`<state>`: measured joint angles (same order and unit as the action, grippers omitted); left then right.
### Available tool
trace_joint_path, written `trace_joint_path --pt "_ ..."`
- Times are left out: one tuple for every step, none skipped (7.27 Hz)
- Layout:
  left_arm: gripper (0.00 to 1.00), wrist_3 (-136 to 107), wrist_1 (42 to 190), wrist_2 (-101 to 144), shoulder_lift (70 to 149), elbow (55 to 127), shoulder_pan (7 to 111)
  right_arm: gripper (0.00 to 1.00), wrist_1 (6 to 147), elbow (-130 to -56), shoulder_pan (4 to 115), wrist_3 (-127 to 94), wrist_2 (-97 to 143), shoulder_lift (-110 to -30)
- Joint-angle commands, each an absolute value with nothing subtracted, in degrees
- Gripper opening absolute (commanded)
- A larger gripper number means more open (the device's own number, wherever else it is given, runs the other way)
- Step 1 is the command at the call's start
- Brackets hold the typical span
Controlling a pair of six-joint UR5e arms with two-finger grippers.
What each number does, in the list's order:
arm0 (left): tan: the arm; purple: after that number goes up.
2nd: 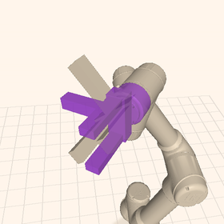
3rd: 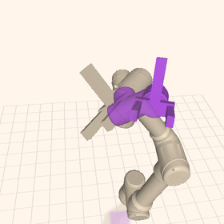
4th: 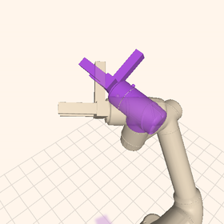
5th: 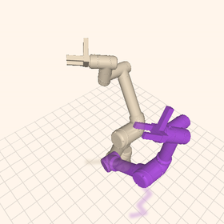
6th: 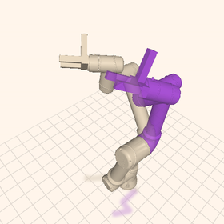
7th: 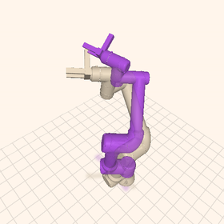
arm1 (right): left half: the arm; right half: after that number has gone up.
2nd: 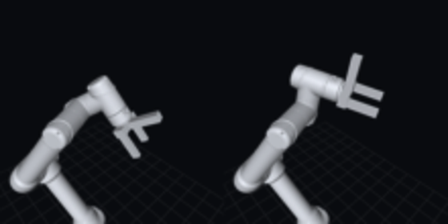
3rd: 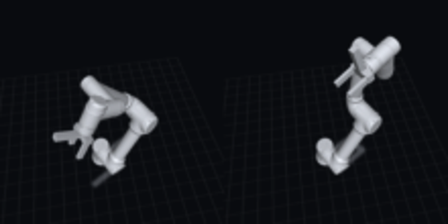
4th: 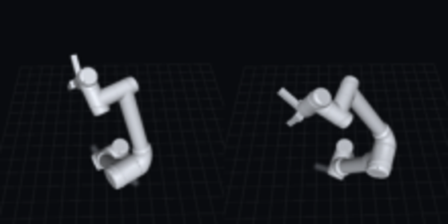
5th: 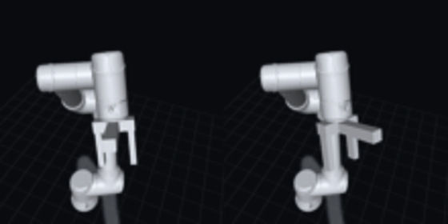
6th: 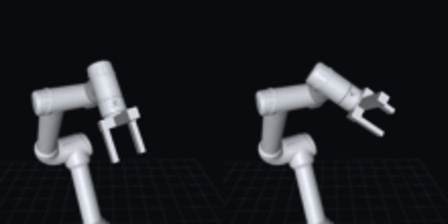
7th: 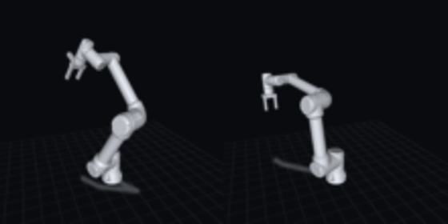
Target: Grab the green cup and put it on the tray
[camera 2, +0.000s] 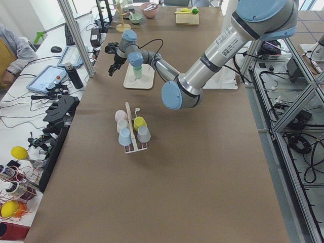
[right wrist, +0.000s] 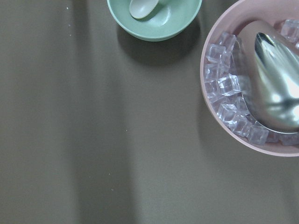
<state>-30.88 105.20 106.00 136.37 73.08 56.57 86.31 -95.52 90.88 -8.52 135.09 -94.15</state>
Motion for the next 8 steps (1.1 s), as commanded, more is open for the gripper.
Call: trace_joint_path --pt "0.99 -22.62 101.52 109.85 130.81 73.04 66.31 1.00 86.31 -95.97 90.88 -8.53 135.17 -94.13" --pt "0.99 -22.07 101.51 114.74 127.82 73.04 70.53 1.00 86.31 -95.98 90.88 -8.53 135.09 -94.22" --pt "0.99 -19.45 101.08 118.96 124.66 72.95 75.54 1.00 86.31 -95.98 90.88 -8.53 135.09 -94.22" --pt "0.99 -13.51 98.20 123.09 121.58 72.95 80.11 1.00 86.31 -95.98 90.88 -8.53 135.09 -94.22" --pt "0.99 -12.40 94.95 128.09 118.25 72.86 83.98 1.00 86.31 -96.15 90.88 -8.61 135.09 -94.22" --pt "0.99 -8.74 90.05 128.41 116.65 72.95 87.16 1.00 86.31 -96.15 90.88 -8.61 135.09 -94.22" --pt "0.98 -0.44 87.30 128.06 114.28 73.04 90.23 1.00 86.31 -95.98 90.88 -8.53 135.09 -94.22" --pt "0.98 0.43 86.84 128.40 110.26 75.21 92.00 1.00 86.31 -95.89 90.88 -8.53 135.09 -94.13"
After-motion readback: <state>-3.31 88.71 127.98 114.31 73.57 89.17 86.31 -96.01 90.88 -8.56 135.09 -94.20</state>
